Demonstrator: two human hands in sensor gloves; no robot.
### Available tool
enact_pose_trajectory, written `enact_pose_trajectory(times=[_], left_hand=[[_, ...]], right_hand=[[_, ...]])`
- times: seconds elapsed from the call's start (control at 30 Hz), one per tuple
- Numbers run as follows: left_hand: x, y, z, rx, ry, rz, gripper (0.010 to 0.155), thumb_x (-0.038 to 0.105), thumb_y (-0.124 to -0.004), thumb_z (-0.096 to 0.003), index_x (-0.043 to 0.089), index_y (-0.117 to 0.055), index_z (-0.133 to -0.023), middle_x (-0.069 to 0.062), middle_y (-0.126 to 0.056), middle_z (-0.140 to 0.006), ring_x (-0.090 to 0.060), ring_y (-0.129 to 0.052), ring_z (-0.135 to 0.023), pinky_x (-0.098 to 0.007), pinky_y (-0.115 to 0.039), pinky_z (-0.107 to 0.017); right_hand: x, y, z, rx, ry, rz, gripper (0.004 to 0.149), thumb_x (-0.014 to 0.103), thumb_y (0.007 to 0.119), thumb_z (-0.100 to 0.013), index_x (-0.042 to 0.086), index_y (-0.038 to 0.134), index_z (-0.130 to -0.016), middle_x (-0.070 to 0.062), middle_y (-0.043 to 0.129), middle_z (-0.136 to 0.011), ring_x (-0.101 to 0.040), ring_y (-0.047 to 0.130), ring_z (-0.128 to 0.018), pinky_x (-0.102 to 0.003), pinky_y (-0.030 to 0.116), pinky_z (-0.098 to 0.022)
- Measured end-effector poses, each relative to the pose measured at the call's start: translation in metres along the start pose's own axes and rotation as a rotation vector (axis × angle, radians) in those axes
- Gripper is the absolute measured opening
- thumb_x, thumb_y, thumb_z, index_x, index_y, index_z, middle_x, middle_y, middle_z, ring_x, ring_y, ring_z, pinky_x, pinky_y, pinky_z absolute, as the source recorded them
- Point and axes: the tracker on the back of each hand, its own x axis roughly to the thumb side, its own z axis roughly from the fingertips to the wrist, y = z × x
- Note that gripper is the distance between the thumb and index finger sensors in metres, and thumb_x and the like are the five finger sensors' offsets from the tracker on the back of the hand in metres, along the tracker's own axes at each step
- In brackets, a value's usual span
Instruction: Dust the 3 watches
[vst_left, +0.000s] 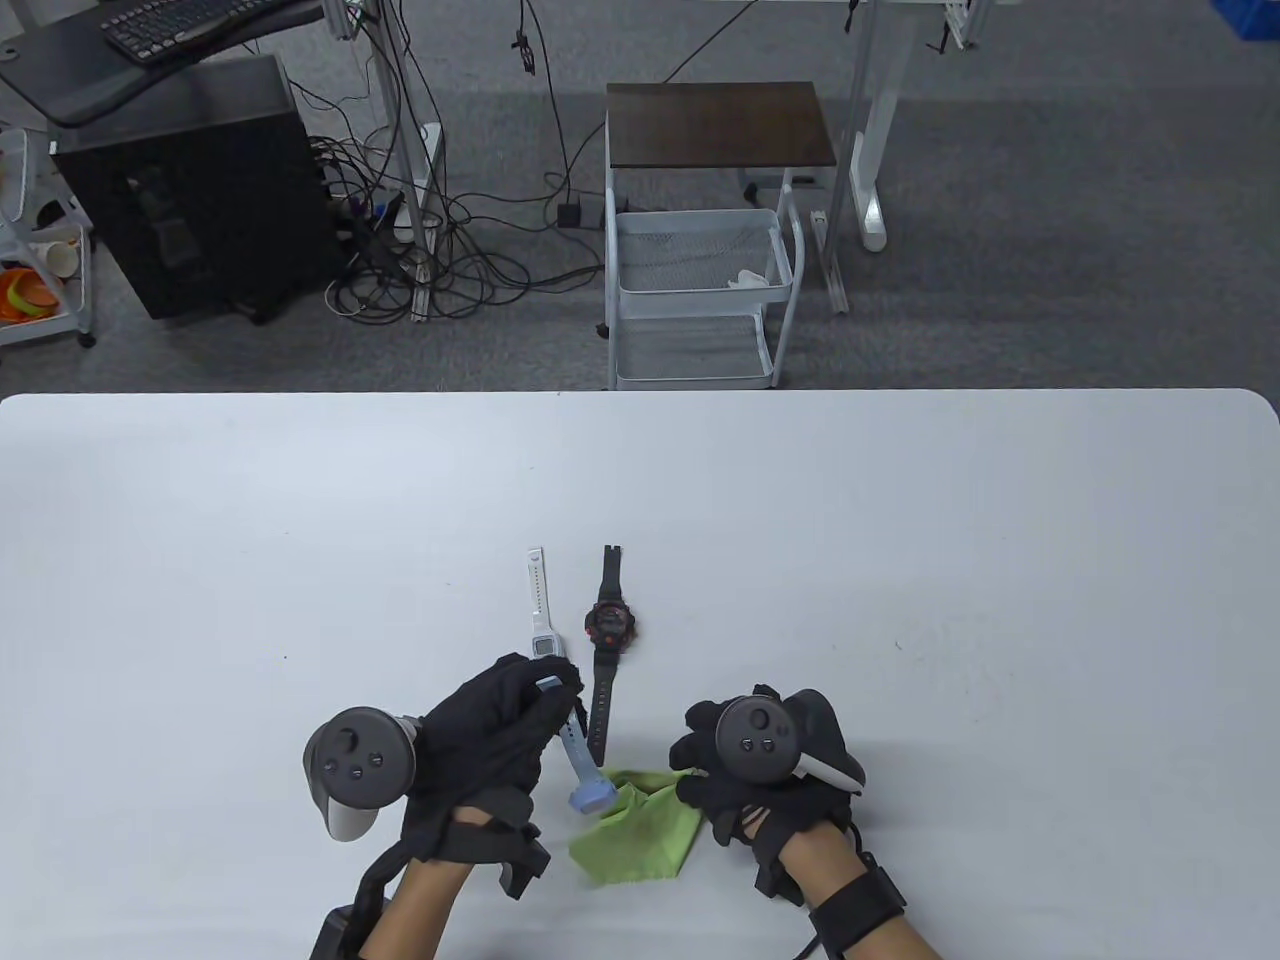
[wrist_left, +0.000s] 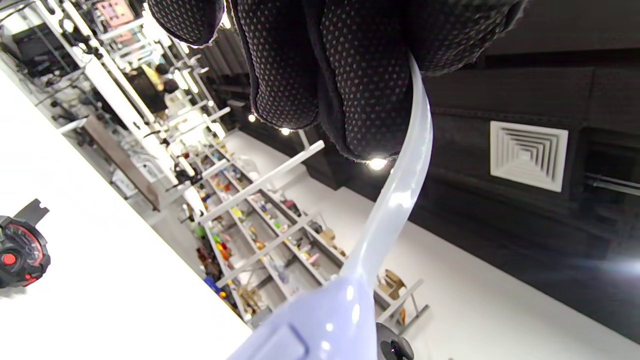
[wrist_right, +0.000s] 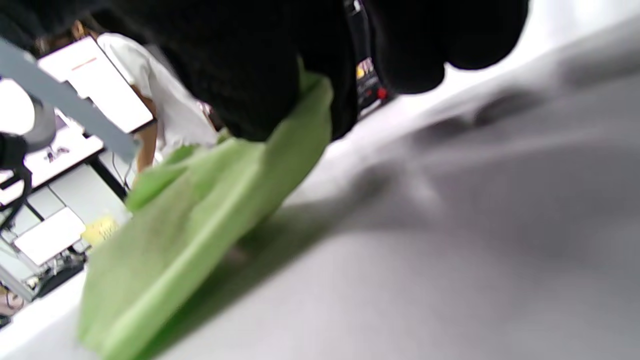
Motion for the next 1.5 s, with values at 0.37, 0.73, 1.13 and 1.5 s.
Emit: enact_pose_trajectory(times=[0.37,0.73,1.13,1.5], left_hand=[[0.005,-0.01,-0.001,-0.037,-0.008,0.083,0.045,0.051,-0.072,-0.0587,0.02,-0.076,-0.091,0.012,-0.098,-0.067,-0.014,-0.095,-0.083,-0.054,-0.062,-0.074],[-0.002,-0.007,0.001,0.001,0.03,0.086,0.045,0.05,-0.071,-0.0589,0.019,-0.075,-0.091,0.012,-0.098,-0.067,-0.014,-0.095,-0.082,-0.054,-0.063,-0.074],[-0.008,0.0,0.002,0.058,0.068,0.083,0.045,0.049,-0.071,-0.0588,0.018,-0.075,-0.091,0.013,-0.097,-0.065,-0.013,-0.095,-0.083,-0.053,-0.063,-0.074],[-0.008,0.001,0.002,0.078,0.071,0.106,0.045,0.048,-0.071,-0.059,0.018,-0.074,-0.091,0.014,-0.097,-0.065,-0.013,-0.095,-0.083,-0.053,-0.064,-0.074]], right_hand=[[0.004,-0.02,0.011,-0.269,-0.067,-0.119,0.042,0.039,0.087,-0.038,0.016,0.092,-0.073,-0.025,0.086,-0.084,-0.049,0.084,-0.068,-0.077,0.042,-0.053],[0.027,-0.014,0.017,-0.322,-0.224,-0.449,0.041,0.042,0.086,-0.038,0.02,0.092,-0.072,-0.022,0.094,-0.08,-0.044,0.092,-0.065,-0.078,0.046,-0.052],[0.049,0.031,0.013,0.026,-0.322,-1.093,0.054,0.055,0.077,-0.044,0.014,0.085,-0.078,-0.03,0.078,-0.092,-0.056,0.078,-0.078,-0.08,0.04,-0.051],[0.064,0.05,0.013,0.115,-0.289,-1.325,0.042,0.05,0.079,-0.044,0.022,0.086,-0.075,-0.026,0.074,-0.096,-0.053,0.076,-0.082,-0.077,0.045,-0.054]])
